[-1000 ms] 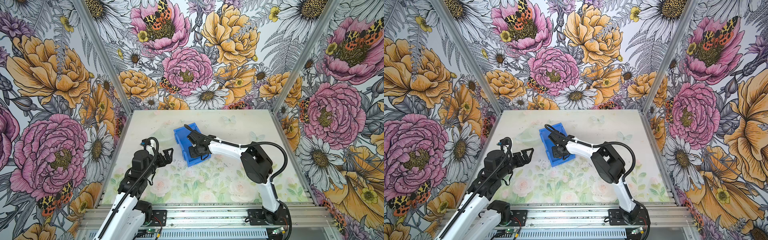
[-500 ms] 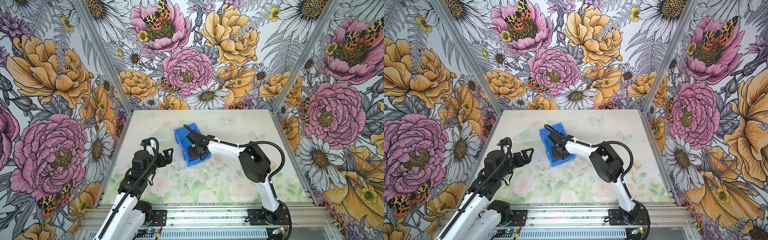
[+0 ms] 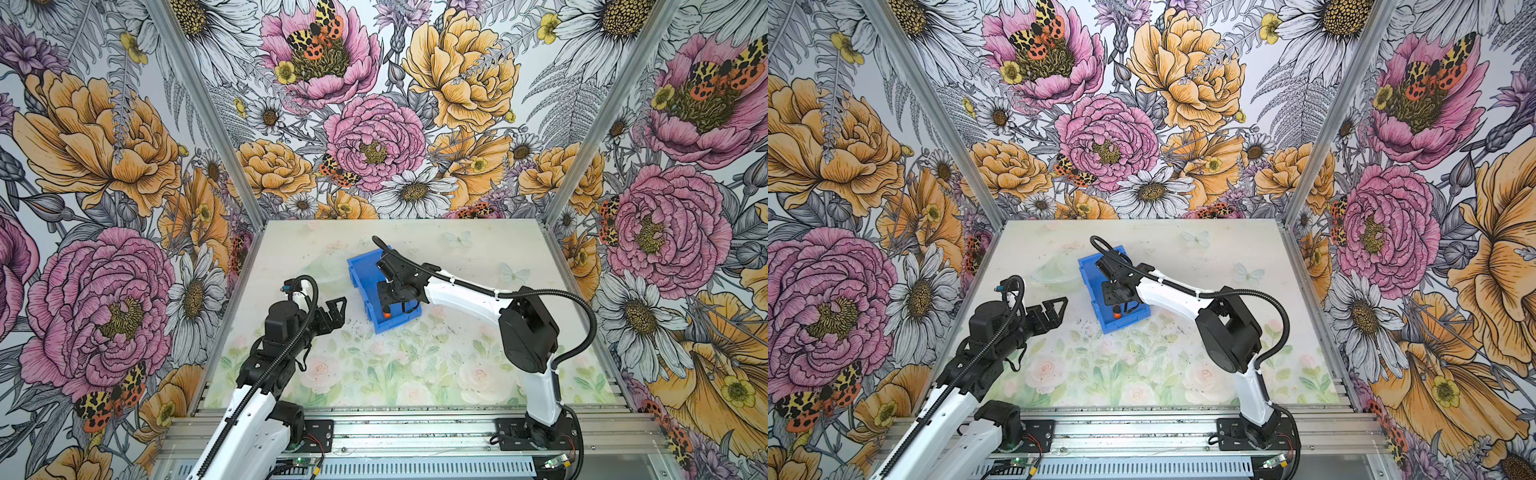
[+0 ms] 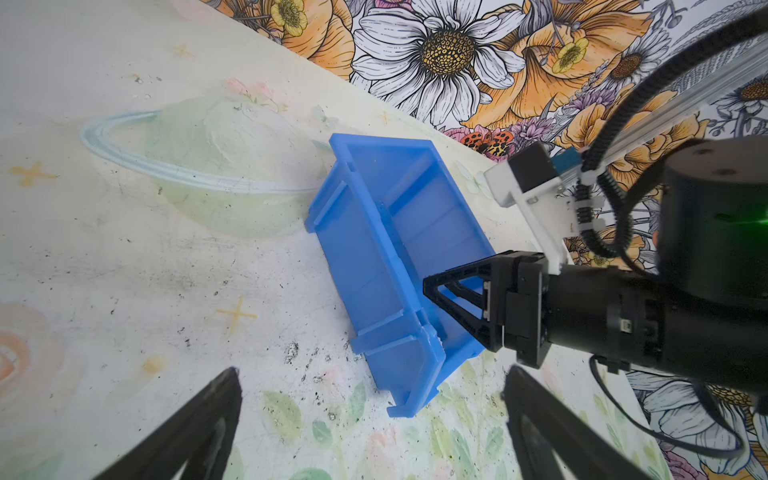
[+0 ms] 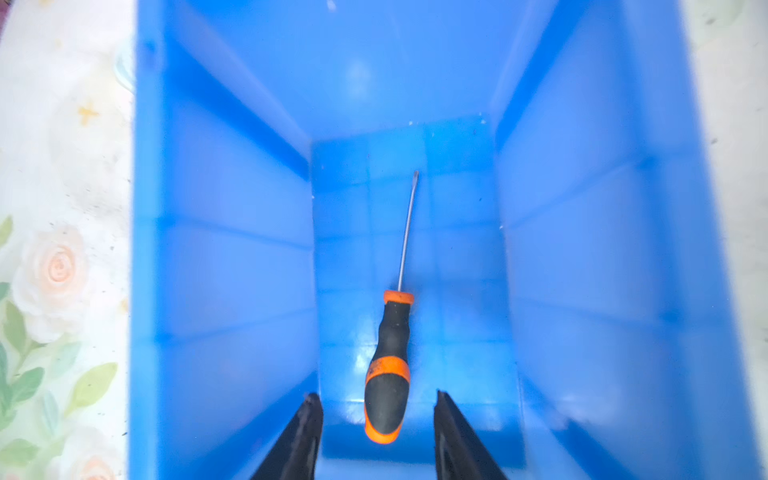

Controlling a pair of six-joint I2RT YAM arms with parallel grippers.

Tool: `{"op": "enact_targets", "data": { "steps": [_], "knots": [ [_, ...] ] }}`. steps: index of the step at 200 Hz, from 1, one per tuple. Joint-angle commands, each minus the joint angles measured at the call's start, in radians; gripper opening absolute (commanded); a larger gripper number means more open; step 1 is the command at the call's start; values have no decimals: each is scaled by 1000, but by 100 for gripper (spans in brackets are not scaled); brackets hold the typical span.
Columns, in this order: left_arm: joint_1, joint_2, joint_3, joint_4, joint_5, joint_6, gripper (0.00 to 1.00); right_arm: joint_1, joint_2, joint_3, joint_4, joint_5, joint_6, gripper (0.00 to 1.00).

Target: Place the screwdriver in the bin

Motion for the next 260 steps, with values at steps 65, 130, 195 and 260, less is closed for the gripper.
{"op": "enact_targets", "data": {
  "steps": [65,130,195,260],
  "knots": [
    [13,15,5,-51,-148,26,99,8,-448,-323,12,196,44,52],
    [23,55,-38,-37,-222,25,99,-62,-875,-688,17,425,104,79],
    [36,24,-44,-34,-301,31,99,-225,-1121,-859,12,453,72,99],
    [187,-78,-51,-24,-343,131,99,-316,-1206,-984,15,801,123,99]
  ]
}}
